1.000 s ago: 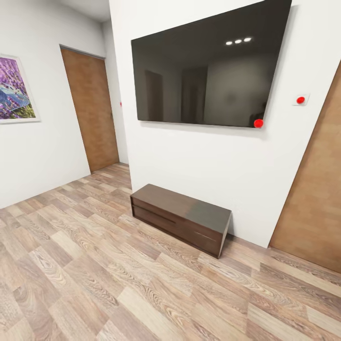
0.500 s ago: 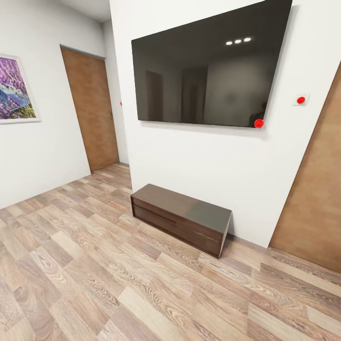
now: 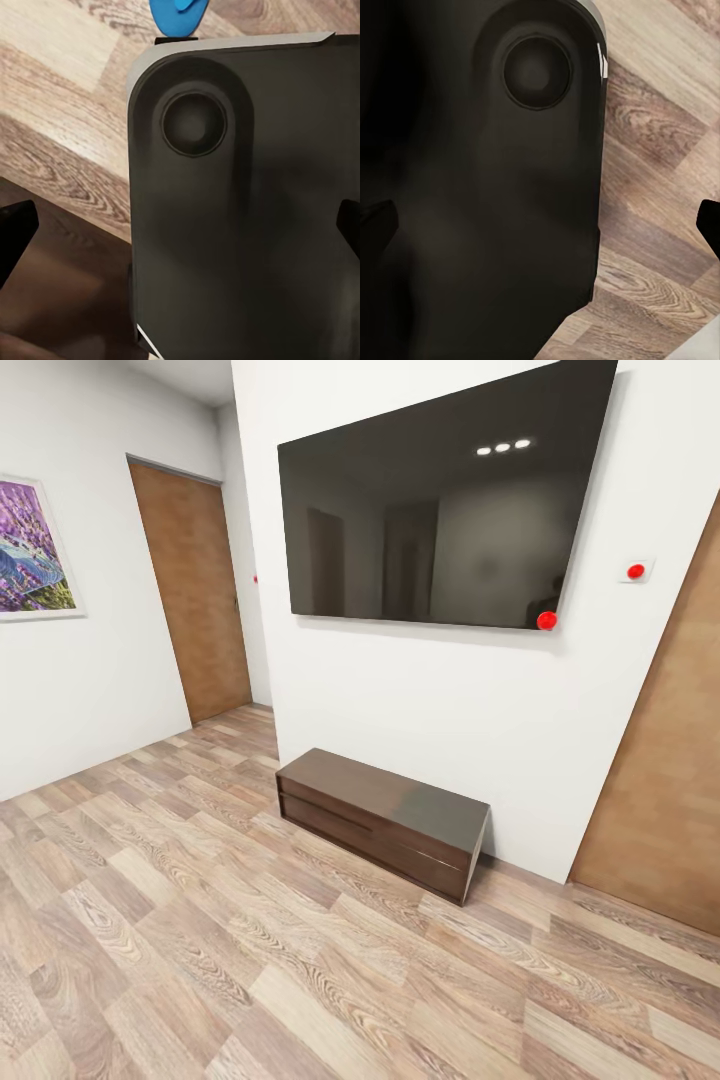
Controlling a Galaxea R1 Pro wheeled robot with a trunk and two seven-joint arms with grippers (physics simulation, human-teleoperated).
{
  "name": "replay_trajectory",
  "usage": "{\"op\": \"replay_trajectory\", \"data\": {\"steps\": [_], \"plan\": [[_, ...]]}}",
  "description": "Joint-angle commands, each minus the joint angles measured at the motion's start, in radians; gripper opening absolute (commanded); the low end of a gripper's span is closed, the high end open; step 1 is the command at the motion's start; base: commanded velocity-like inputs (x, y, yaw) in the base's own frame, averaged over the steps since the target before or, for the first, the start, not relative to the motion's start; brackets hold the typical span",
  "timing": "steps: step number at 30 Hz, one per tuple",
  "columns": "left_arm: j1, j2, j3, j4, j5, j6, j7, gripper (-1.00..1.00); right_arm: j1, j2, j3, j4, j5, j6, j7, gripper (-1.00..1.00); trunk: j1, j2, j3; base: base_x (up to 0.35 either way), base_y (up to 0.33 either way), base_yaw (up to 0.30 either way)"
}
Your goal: In the bedroom, move the book from the bed onto either nightstand, and place the two sandals side by side next to the bed.
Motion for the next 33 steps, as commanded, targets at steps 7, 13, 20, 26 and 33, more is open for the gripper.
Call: {"op": "replay_trajectory", "data": {"steps": [7, 13, 20, 26, 33], "plan": [[0.000, 0.000, 0.000, 0.001, 0.000, -0.003, 0.000, 1.00, 0.000, 0.000, 0.001, -0.001, 0.000, -0.002, 0.000, 1.00, 0.000, 0.000, -0.001, 0.000, 0.001, 0.000], [0.000, 0.000, 0.000, 0.001, -0.001, -0.003, 0.000, 1.00, 0.000, 0.000, 0.001, -0.001, 0.000, -0.002, 0.000, 1.00, 0.000, 0.000, -0.001, 0.000, 0.000, 0.000], [0.000, 0.000, 0.000, 0.001, -0.001, -0.006, 0.000, 1.00, 0.000, 0.001, 0.001, -0.001, 0.000, -0.002, 0.000, 1.00, 0.000, 0.000, -0.001, 0.000, 0.032, 0.000], [0.000, 0.000, 0.000, 0.001, -0.001, -0.011, 0.000, 1.00, 0.000, 0.001, 0.001, -0.001, 0.000, -0.002, 0.000, 1.00, 0.000, 0.000, -0.001, 0.000, 0.029, 0.000], [0.000, 0.000, 0.000, 0.001, -0.001, -0.012, 0.000, 1.00, 0.000, 0.001, 0.001, -0.001, 0.000, -0.002, 0.000, 1.00, 0.000, 0.000, -0.001, 0.000, 0.008, 0.000]]}}
